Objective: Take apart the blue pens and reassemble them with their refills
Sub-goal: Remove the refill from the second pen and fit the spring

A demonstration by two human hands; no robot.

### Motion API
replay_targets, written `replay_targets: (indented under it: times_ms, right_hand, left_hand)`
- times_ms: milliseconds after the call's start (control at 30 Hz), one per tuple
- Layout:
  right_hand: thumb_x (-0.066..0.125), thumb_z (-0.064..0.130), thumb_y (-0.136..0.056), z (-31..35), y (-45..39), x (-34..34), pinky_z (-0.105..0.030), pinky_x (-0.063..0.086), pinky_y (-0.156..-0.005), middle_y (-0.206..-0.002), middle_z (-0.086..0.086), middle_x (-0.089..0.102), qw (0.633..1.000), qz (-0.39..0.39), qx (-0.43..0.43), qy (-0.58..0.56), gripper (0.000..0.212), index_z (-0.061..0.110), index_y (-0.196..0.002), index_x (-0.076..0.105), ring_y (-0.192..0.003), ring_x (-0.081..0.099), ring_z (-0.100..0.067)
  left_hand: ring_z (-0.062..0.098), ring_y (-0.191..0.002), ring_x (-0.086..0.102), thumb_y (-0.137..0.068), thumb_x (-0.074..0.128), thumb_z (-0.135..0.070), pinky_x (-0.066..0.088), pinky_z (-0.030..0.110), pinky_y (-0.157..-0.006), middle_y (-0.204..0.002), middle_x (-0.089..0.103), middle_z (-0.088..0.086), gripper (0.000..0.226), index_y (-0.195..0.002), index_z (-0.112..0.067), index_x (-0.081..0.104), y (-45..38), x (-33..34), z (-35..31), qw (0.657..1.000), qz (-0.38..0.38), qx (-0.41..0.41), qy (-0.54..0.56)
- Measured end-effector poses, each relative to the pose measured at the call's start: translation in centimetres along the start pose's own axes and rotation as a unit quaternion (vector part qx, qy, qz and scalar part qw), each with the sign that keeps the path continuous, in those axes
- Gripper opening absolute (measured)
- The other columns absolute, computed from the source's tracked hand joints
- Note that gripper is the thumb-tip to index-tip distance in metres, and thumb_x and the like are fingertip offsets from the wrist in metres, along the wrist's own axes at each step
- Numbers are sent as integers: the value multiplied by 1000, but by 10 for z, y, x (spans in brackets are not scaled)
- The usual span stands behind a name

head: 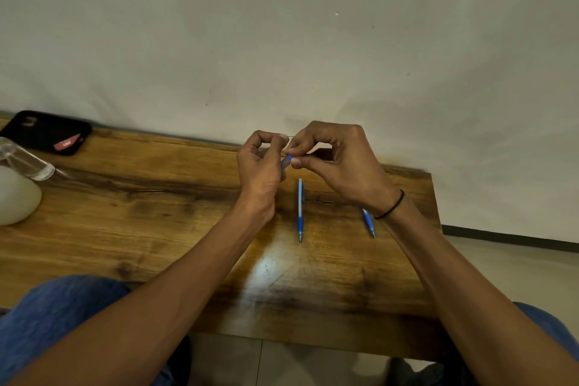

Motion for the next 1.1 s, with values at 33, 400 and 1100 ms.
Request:
replay_targets:
  times_ms: [33, 400, 1100]
  right_hand:
    - [82, -2, -85, -1, 0, 0, -41, 64, -80, -95, -8, 76, 1000, 1, 2, -2, 8, -1, -90, 76, -94, 74, -17]
    - [83, -6, -81, -11, 1, -1, -43, 63, -88, -94, -18, 76, 992, -21, 36, -119, 13, -8, -89, 74, -95, 76, -26]
    - [82, -8, -81, -15, 4, 17, -48, 65, -85, -96, -14, 75, 990, -18, 43, -130, 18, 2, -91, 70, -97, 76, -26]
  left_hand:
    - [8, -55, 48, -99, 67, -14, 37, 24, -45, -77, 61, 7, 28, -74, -26, 66, 0, 0, 0, 1000, 1, 2, -3]
    - [13, -61, 50, -98, 66, -15, 37, 24, -47, -82, 66, 11, 28, -73, -26, 65, 0, 2, -3, 1000, 0, 12, -19]
    - [14, -72, 65, -100, 64, -12, 49, 24, -52, -82, 68, 0, 18, -83, -18, 66, 1, 1, 2, 999, -3, -23, 32]
Point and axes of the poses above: each hand's wrist, its own y-axis away from the middle knuckle, its own x-axis out of the palm, z = x × y, the point moved 10 cm from there along -y, towards the middle knuckle
